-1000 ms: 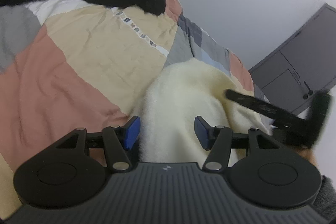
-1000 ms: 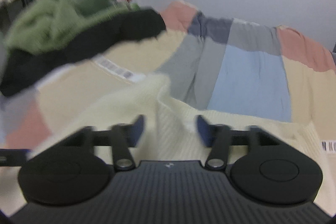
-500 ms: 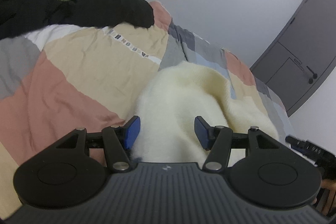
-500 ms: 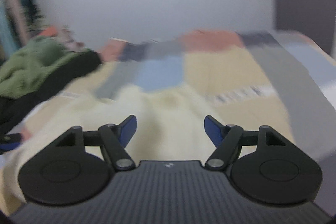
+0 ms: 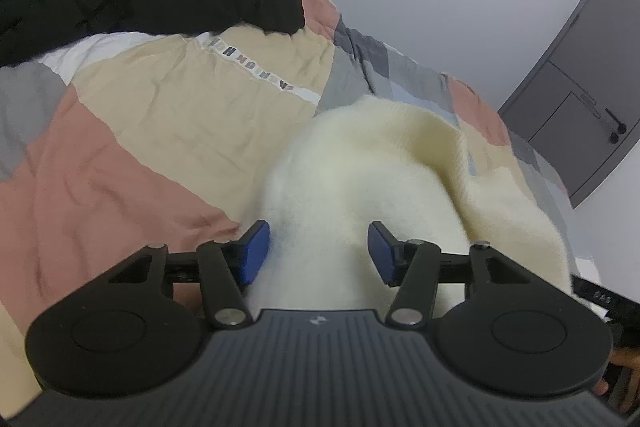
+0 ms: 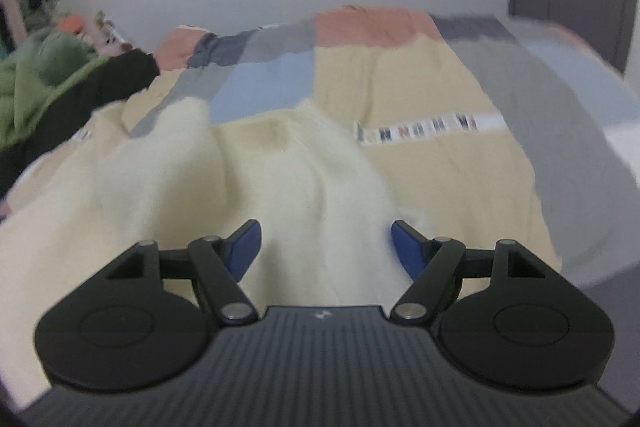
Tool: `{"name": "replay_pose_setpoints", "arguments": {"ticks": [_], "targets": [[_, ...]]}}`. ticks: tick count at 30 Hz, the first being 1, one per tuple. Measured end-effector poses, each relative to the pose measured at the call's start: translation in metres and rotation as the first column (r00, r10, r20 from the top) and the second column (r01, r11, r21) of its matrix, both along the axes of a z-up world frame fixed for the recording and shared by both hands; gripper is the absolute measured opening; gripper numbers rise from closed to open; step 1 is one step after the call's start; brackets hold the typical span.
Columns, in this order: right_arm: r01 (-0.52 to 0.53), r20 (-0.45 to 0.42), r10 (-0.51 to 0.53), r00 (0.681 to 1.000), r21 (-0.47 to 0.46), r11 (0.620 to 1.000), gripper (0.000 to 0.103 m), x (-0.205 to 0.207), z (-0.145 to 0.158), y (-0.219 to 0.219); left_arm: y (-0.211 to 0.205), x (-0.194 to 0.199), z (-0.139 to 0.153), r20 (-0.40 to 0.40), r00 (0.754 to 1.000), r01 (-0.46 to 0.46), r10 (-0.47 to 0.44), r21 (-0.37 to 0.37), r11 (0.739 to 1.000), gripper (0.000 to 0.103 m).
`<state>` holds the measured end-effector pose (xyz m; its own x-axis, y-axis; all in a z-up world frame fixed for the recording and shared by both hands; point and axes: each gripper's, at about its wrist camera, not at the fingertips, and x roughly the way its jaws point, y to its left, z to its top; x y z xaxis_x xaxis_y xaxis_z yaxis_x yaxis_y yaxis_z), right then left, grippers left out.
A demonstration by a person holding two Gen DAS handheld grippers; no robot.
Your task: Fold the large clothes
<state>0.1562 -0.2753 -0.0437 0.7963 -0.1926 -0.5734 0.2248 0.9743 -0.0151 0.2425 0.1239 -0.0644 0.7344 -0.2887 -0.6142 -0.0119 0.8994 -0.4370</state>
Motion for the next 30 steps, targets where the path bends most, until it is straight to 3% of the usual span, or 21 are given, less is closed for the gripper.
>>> {"name": "replay_pose_setpoints", "arguments": {"ticks": [6,12,13,15,16,21,27,30], "targets": [[-0.1,0.059,0.104,0.993,-0.073,0.992,0.071,-0.001,0.008,0.018,-0.001,0.005,-0.003,-0.015,1.0,-0.012,0.012,0.003,1.0,0.043],[-0.126,-0.124,0.12,0.985,-0.046,0.991,0.071,0.028,-0.02,0.014,-0.003,0.005,-0.004,-0.012,1.0,-0.014,0.015,0.02,1.0,0.029],[-0.134,-0.13,0.127,0.983,-0.048,0.99,0.061,0.03,-0.022,0.014,-0.003,0.004,-0.003,-0.009,1.0,-0.018,0.018,0.021,1.0,0.028],[-0.157,-0.136,0.149,0.979,-0.052,0.986,0.023,0.029,-0.021,0.018,-0.002,0.003,-0.002,0.004,1.0,-0.026,0.026,0.022,0.999,0.019],[-0.179,-0.146,0.169,0.975,-0.06,0.982,0.013,0.028,-0.021,0.021,-0.001,0.002,0.0,0.012,1.0,-0.027,0.027,0.018,0.999,0.017],[-0.143,-0.075,0.138,0.988,-0.073,0.987,0.009,0.013,-0.005,0.02,0.007,-0.004,0.011,0.062,0.998,-0.023,0.024,-0.006,1.0,0.011],[0.025,0.091,-0.018,0.996,-0.076,0.997,0.009,-0.013,0.027,-0.01,0.022,-0.01,0.026,0.119,0.992,-0.042,0.05,-0.07,0.997,0.01],[0.082,0.059,-0.079,0.995,-0.049,0.995,0.009,-0.009,0.022,-0.032,0.019,-0.004,0.02,0.101,0.993,-0.057,0.059,-0.031,0.998,0.01]]}}
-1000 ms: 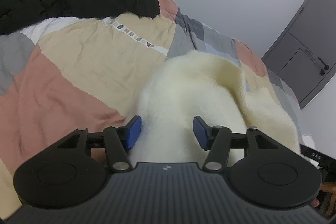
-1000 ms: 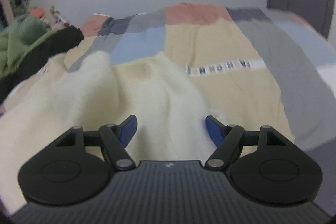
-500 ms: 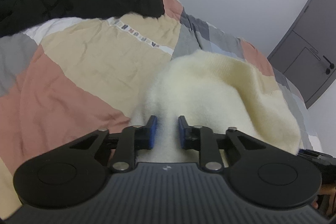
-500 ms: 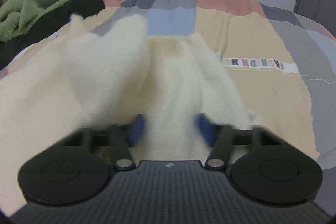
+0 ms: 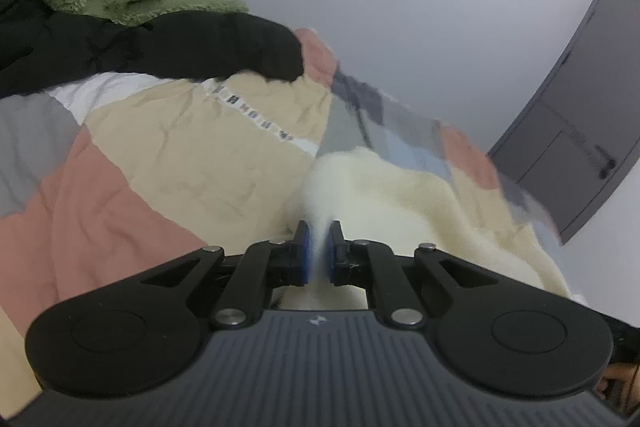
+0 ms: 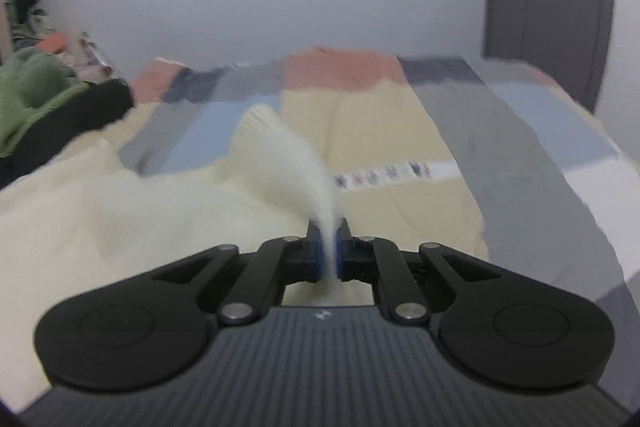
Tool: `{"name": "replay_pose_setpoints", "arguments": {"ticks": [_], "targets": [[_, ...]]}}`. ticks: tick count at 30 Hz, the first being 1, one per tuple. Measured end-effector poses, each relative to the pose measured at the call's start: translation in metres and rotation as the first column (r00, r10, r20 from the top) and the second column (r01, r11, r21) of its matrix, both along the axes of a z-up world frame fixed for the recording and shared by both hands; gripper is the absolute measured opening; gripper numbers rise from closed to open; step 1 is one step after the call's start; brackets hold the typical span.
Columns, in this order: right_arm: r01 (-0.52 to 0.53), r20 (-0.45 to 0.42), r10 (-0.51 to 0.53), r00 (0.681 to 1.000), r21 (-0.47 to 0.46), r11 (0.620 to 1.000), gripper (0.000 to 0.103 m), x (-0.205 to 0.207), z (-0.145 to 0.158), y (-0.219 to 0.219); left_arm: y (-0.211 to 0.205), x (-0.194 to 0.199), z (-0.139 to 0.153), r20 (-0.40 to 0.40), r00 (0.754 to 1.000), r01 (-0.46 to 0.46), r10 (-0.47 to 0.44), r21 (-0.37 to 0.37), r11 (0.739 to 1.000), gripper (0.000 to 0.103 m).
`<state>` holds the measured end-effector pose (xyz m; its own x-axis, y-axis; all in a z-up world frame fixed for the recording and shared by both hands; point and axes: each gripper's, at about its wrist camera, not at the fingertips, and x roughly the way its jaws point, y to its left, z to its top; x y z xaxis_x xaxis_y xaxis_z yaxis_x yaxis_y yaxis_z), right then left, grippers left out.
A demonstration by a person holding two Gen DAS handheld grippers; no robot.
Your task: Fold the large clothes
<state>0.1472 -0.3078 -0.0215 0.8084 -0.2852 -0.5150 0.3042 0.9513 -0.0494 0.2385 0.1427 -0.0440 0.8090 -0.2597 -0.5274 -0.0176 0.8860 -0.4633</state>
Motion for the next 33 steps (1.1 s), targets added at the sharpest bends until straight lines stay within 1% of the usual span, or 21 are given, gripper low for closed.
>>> {"name": "replay_pose_setpoints", "arguments": {"ticks": [3,5,7,9,11,13,14,15,16,17,18,20,21,25,26,27,28,29,33], "targets": [[0.038,-0.076,-0.036,0.996,0.021,0.999,0.009,0.014,-0.016,-0.016,-0.002,0.011,-0.011,-0.045,0.999,-0.014,0.015,0.032,0.999,0.01],[0.047,-0.113,-0.042,0.993,0.04,0.998,0.009,0.025,-0.026,-0.023,-0.005,0.018,-0.019,-0.078,0.997,-0.015,0.019,0.051,0.999,0.011],[0.057,-0.136,-0.052,0.989,0.038,0.998,0.01,0.031,-0.036,-0.024,-0.007,0.023,-0.027,-0.104,0.994,-0.012,0.019,0.072,0.997,0.011],[0.066,-0.134,-0.06,0.989,0.041,0.997,0.011,0.034,-0.041,-0.023,-0.008,0.025,-0.033,-0.117,0.993,-0.005,0.015,0.081,0.997,0.011],[0.071,-0.118,-0.065,0.991,0.044,0.997,0.013,0.032,-0.041,-0.021,-0.008,0.026,-0.031,-0.131,0.991,0.003,0.009,0.087,0.996,0.011],[0.075,-0.103,-0.069,0.992,0.055,0.996,0.013,0.022,-0.038,-0.019,-0.011,0.022,-0.025,-0.115,0.993,0.009,0.003,0.097,0.995,0.013],[0.079,-0.093,-0.073,0.993,0.059,0.995,0.014,0.018,-0.034,-0.017,-0.013,0.02,-0.022,-0.112,0.994,0.011,0.002,0.11,0.994,0.018],[0.077,-0.081,-0.071,0.994,0.063,0.995,0.014,0.014,-0.029,-0.014,-0.015,0.017,-0.019,-0.113,0.994,0.01,0.003,0.118,0.993,0.029],[0.071,-0.068,-0.066,0.996,0.07,0.995,0.014,0.008,-0.025,-0.012,-0.016,0.013,-0.015,-0.106,0.994,0.009,0.003,0.12,0.993,0.035],[0.068,-0.056,-0.064,0.996,0.079,0.995,0.014,0.003,-0.022,-0.009,-0.017,0.007,-0.012,-0.092,0.996,0.013,-0.002,0.123,0.992,0.049],[0.064,-0.041,-0.06,0.997,0.093,0.994,0.015,-0.001,-0.018,-0.006,-0.019,0.002,-0.008,-0.08,0.997,0.011,-0.001,0.133,0.991,0.056],[0.05,-0.004,-0.05,0.999,0.126,0.991,0.015,-0.013,-0.008,0.001,-0.024,-0.013,0.003,-0.045,0.999,-0.006,0.014,0.176,0.984,0.058],[0.036,0.015,-0.039,0.999,0.151,0.988,0.015,-0.02,-0.003,0.005,-0.026,-0.019,0.008,-0.031,0.999,-0.003,0.009,0.184,0.983,0.06],[-0.054,0.089,0.036,0.995,0.216,0.975,0.016,-0.046,0.012,0.029,-0.033,-0.047,0.03,0.019,1.0,0.003,-0.006,0.169,0.986,0.064],[-0.078,0.102,0.057,0.993,0.224,0.971,0.02,-0.051,0.014,0.036,-0.036,-0.054,0.035,0.03,0.999,0.005,-0.01,0.168,0.986,0.065],[-0.096,0.111,0.071,0.991,0.235,0.967,0.031,-0.056,0.015,0.042,-0.04,-0.062,0.04,0.045,0.999,0.009,-0.017,0.164,0.986,0.067],[-0.114,0.123,0.085,0.989,0.25,0.962,0.037,-0.06,0.016,0.047,-0.043,-0.069,0.044,0.056,0.998,0.016,-0.025,0.159,0.987,0.068],[-0.133,0.135,0.099,0.986,0.267,0.954,0.046,-0.064,0.017,0.053,-0.047,-0.075,0.047,0.062,0.998,0.022,-0.032,0.153,0.988,0.069],[-0.198,0.159,0.153,0.975,0.329,0.923,0.047,-0.079,0.017,0.073,-0.062,-0.098,0.048,0.056,0.996,0.063,-0.07,0.124,0.99,0.069]]}}
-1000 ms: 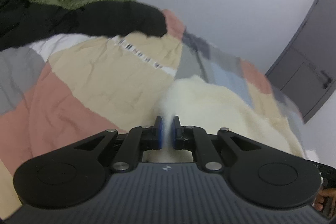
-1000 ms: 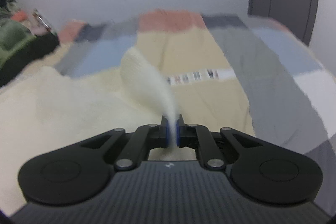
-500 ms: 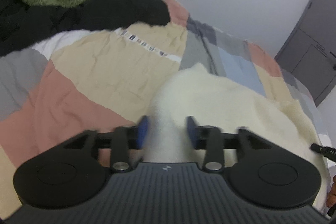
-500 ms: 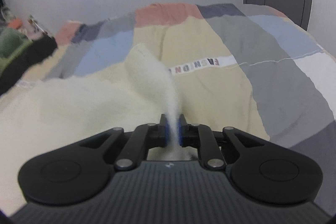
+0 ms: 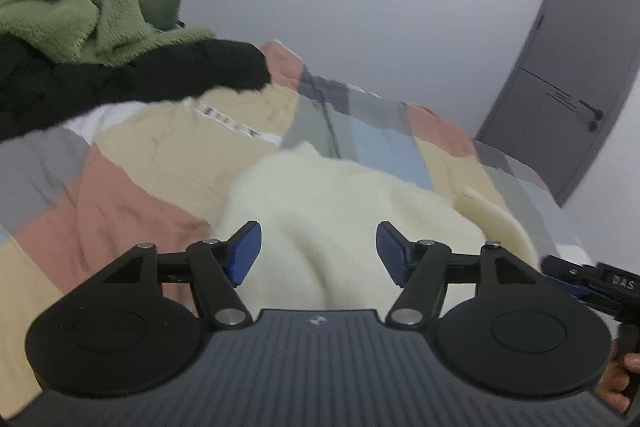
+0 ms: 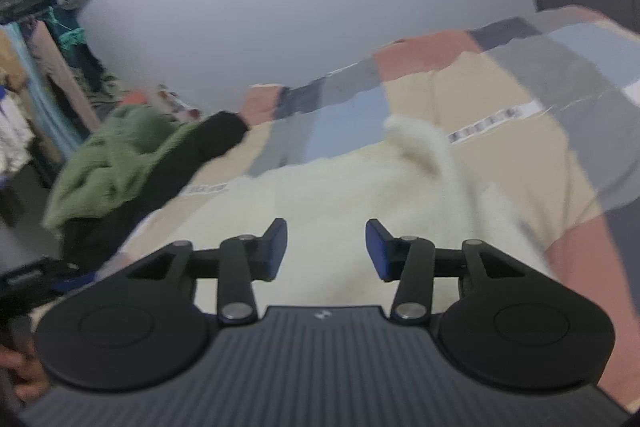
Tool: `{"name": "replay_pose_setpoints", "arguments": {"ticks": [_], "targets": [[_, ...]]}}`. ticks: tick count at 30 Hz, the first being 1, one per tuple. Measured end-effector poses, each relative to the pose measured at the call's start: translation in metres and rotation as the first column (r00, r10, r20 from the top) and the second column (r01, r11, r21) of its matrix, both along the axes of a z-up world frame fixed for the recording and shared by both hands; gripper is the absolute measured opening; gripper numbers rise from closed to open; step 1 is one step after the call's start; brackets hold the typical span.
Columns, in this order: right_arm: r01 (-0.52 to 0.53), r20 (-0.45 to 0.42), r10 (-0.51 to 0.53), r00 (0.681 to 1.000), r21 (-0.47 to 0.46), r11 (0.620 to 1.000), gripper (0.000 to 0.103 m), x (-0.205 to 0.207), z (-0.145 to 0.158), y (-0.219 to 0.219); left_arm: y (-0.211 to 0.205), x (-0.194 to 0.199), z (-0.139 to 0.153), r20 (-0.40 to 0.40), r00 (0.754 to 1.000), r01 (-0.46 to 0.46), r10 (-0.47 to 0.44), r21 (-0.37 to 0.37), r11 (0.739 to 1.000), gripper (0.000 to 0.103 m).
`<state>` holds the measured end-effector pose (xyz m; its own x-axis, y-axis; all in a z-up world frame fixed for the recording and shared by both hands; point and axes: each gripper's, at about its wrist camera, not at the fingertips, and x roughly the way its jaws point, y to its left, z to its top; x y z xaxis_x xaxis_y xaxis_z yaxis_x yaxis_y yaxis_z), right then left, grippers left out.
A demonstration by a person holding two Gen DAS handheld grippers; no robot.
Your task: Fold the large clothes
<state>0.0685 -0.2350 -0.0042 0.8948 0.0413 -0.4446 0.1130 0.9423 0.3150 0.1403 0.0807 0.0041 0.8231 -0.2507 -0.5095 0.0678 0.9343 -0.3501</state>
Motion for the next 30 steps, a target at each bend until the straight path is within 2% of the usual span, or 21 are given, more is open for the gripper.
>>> {"name": "replay_pose_setpoints", "arguments": {"ticks": [5,6,8,9,11,14,20,26,30], "targets": [[-0.056,-0.007,0.057,0.998,0.124,0.991,0.056,-0.016,-0.01,0.017,-0.019,-0.025,-0.009,-0.041,0.998,0.049,-0.05,-0.038,0.998,0.072],[-0.063,-0.013,0.066,0.998,0.163,0.985,0.067,-0.019,-0.014,0.02,-0.022,-0.028,-0.01,-0.046,0.997,0.055,-0.057,-0.045,0.997,0.074],[-0.076,-0.019,0.083,0.996,0.241,0.968,0.08,-0.021,-0.021,0.022,-0.028,-0.034,-0.013,-0.054,0.996,0.069,-0.071,-0.048,0.996,0.076],[-0.068,-0.028,0.079,0.996,0.278,0.958,0.083,-0.021,-0.026,0.022,-0.03,-0.036,-0.015,-0.056,0.995,0.078,-0.08,-0.046,0.996,0.077],[-0.034,-0.067,0.064,0.996,0.374,0.927,0.084,-0.024,-0.041,0.021,-0.035,-0.034,-0.018,-0.063,0.994,0.083,-0.085,-0.033,0.996,0.077],[0.012,-0.133,0.075,0.988,0.556,0.831,0.084,-0.023,-0.068,0.016,-0.036,-0.03,-0.024,-0.087,0.993,0.073,-0.076,-0.036,0.997,0.077],[0.069,-0.168,0.071,0.983,0.703,0.708,0.084,-0.018,-0.09,0.011,-0.033,-0.019,-0.034,-0.131,0.989,0.066,-0.074,-0.061,0.996,0.077],[0.08,-0.217,0.138,0.966,0.765,0.639,0.084,-0.013,-0.105,0.017,-0.028,-0.013,-0.041,-0.171,0.982,0.059,-0.078,-0.11,0.992,0.077],[0.117,-0.235,0.099,0.967,0.753,0.648,0.084,-0.006,-0.111,0.012,-0.026,-0.009,-0.046,-0.198,0.977,0.053,-0.082,-0.147,0.988,0.077]]}}
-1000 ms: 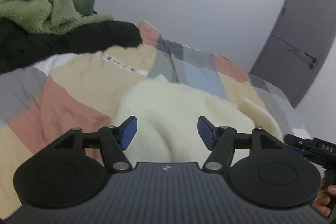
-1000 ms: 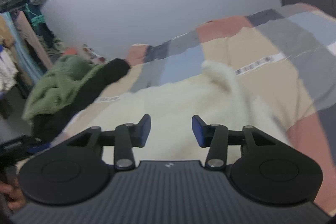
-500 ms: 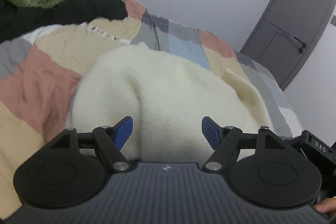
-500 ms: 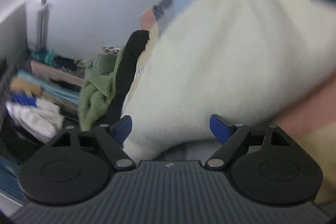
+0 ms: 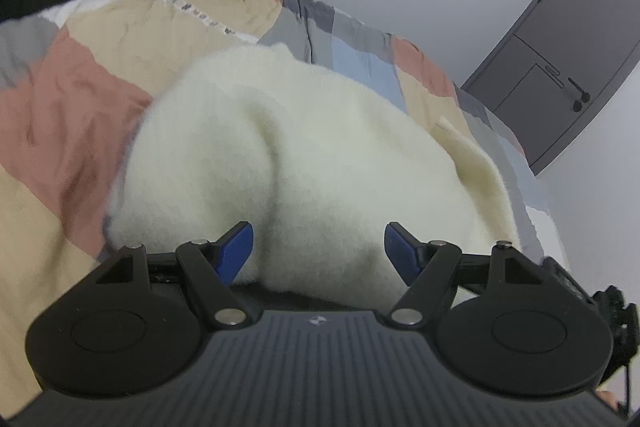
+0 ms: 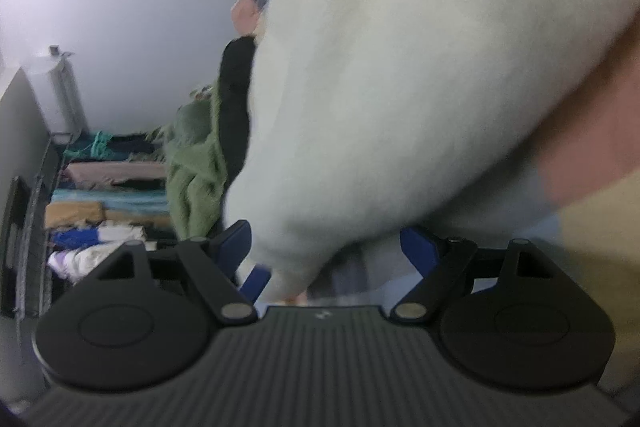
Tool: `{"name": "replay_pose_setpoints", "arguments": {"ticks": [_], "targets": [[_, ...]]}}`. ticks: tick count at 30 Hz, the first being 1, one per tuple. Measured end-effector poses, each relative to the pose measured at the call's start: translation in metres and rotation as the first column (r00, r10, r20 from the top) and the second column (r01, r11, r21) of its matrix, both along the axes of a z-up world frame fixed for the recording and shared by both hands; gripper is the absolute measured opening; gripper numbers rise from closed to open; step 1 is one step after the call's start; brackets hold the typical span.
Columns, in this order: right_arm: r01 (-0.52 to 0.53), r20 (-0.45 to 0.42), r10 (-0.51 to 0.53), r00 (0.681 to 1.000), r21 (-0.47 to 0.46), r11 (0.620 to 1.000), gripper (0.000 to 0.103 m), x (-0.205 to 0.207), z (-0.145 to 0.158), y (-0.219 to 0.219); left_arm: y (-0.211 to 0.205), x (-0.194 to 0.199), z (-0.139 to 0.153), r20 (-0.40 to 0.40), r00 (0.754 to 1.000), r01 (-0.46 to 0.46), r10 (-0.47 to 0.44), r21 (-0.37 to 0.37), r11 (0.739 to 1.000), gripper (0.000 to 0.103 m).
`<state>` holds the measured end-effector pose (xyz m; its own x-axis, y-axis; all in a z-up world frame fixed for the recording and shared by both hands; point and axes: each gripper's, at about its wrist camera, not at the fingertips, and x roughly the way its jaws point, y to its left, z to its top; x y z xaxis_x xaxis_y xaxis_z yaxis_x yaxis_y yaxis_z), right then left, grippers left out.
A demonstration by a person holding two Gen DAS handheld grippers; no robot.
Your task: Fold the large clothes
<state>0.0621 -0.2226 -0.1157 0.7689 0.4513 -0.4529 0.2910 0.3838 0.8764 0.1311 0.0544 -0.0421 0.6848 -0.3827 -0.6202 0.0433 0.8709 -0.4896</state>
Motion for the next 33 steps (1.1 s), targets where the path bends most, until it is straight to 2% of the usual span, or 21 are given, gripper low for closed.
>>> {"name": "replay_pose_setpoints", "arguments": {"ticks": [4,7,9,12,13,15,17,20,22,23,26,27,29,30,31,33], "targets": [[0.091,-0.011,-0.091,0.996,0.02,0.996,0.084,0.001,-0.005,-0.015,0.001,0.002,-0.004,-0.024,1.0,-0.002,0.002,-0.024,1.0,0.077],[0.099,0.003,-0.099,0.995,0.017,0.995,0.084,0.0,-0.003,-0.014,0.0,0.004,-0.01,-0.051,0.999,0.002,-0.005,-0.05,0.999,0.081],[0.101,0.039,-0.101,0.994,0.004,0.995,0.084,-0.001,0.002,-0.012,0.0,0.007,-0.017,-0.081,0.997,0.011,-0.019,-0.098,0.995,0.084],[0.112,0.129,-0.112,0.985,0.002,0.994,0.084,-0.007,0.014,-0.012,0.005,0.012,-0.031,-0.143,0.989,0.014,-0.048,-0.232,0.973,0.086],[0.115,0.16,-0.115,0.98,0.008,0.993,0.084,-0.009,0.017,-0.012,0.008,0.014,-0.037,-0.167,0.984,0.005,-0.056,-0.29,0.957,0.087],[0.122,0.189,-0.122,0.974,0.012,0.992,0.084,-0.009,0.02,-0.011,0.016,0.018,-0.051,-0.208,0.976,-0.027,-0.066,-0.416,0.909,0.088],[0.129,0.168,-0.129,0.977,0.014,0.992,0.084,-0.012,0.017,-0.014,0.027,0.021,-0.069,-0.264,0.964,-0.112,-0.04,-0.535,0.838,0.088],[0.171,0.08,-0.173,0.982,0.027,0.985,0.084,-0.014,0.004,-0.019,0.044,0.023,-0.099,-0.371,0.928,-0.267,0.018,-0.632,0.728,0.088],[0.23,0.031,-0.231,0.972,0.021,0.973,0.083,-0.02,-0.003,-0.027,0.049,0.025,-0.11,-0.387,0.922,-0.3,0.024,-0.671,0.679,0.088],[0.26,0.024,-0.26,0.965,0.019,0.966,0.083,-0.022,-0.004,-0.031,0.051,0.025,-0.111,-0.386,0.922,-0.309,0.035,-0.678,0.667,0.087],[0.326,0.033,-0.326,0.945,-0.004,0.945,0.082,-0.027,-0.001,-0.037,0.055,0.024,-0.104,-0.358,0.926,-0.339,0.117,-0.656,0.674,0.086],[0.342,0.035,-0.341,0.939,-0.02,0.939,0.077,-0.028,0.0,-0.037,0.057,0.024,-0.102,-0.35,0.926,-0.346,0.137,-0.651,0.676,0.083],[0.355,0.033,-0.353,0.935,-0.052,0.934,0.07,-0.027,0.0,-0.038,0.061,0.026,-0.106,-0.359,0.919,-0.374,0.164,-0.656,0.656,0.078],[0.356,0.033,-0.355,0.934,-0.074,0.932,0.065,-0.025,0.0,-0.038,0.062,0.026,-0.107,-0.361,0.917,-0.379,0.17,-0.651,0.657,0.073],[0.353,0.035,-0.351,0.936,-0.101,0.93,0.062,-0.022,0.0,-0.036,0.061,0.027,-0.105,-0.354,0.918,-0.376,0.178,-0.636,0.674,0.07],[0.339,0.033,-0.339,0.94,-0.164,0.926,0.048,-0.014,0.002,-0.033,0.061,0.029,-0.095,-0.327,0.924,-0.363,0.195,-0.602,0.711,0.057]]}}
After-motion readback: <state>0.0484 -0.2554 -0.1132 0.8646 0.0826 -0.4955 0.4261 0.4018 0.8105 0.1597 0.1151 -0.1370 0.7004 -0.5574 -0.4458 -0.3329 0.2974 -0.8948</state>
